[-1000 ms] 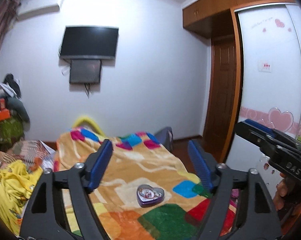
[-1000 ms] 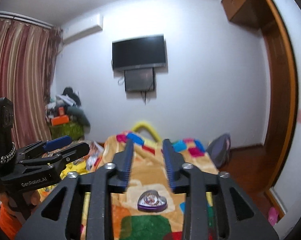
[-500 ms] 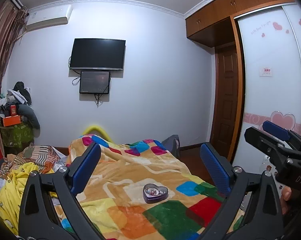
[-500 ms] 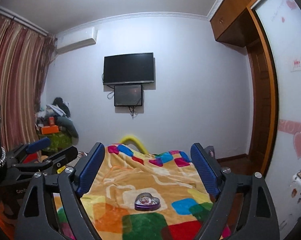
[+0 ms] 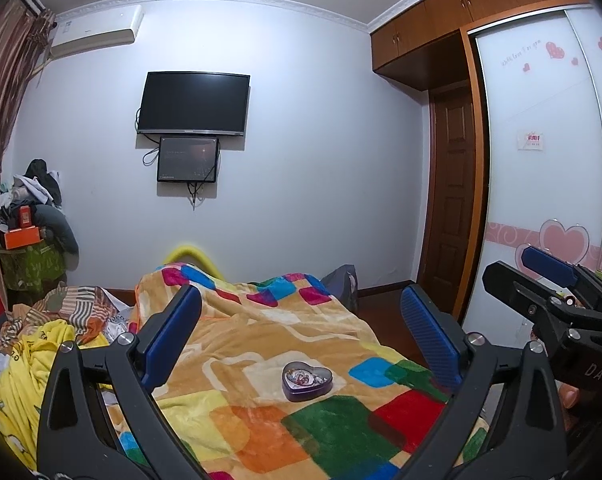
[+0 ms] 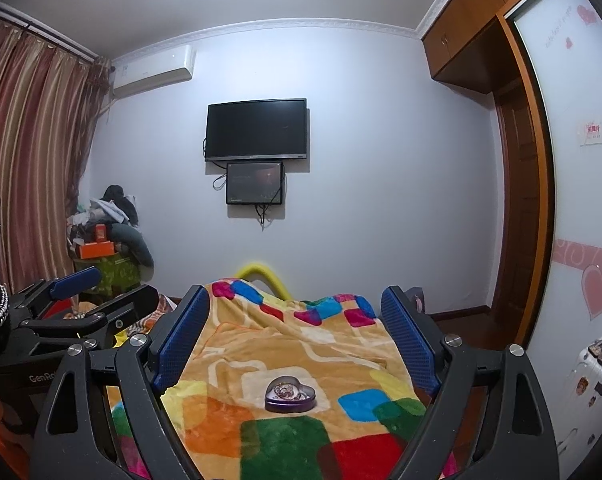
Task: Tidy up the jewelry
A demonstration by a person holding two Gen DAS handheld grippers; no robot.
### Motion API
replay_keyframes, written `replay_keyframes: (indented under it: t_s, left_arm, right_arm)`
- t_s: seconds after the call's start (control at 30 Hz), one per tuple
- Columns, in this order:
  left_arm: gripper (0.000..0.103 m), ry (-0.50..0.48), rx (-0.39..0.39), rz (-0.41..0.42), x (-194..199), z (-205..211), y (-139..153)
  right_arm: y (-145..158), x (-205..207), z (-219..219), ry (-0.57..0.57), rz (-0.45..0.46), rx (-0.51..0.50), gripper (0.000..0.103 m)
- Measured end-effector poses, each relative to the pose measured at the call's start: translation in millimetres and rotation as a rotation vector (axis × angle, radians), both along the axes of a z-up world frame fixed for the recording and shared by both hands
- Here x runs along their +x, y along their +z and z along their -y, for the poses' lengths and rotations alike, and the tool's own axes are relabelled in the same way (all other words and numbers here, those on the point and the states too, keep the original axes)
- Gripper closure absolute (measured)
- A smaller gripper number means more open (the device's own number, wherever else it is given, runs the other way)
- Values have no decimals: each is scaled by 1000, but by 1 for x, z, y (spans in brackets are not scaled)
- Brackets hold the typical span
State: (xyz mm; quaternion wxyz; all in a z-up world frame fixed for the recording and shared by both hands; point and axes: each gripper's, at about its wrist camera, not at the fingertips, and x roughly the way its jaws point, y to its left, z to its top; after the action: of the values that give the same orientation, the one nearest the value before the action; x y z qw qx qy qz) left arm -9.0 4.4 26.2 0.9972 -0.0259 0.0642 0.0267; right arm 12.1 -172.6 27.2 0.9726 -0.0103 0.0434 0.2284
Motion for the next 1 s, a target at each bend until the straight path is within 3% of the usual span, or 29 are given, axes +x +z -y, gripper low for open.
replay_keyframes:
  t_s: [1.0]
  left_arm:
    - [1,-20,-24,-8,9,2,1]
  right_arm:
    - [2,3,9,-5,-44,14,17]
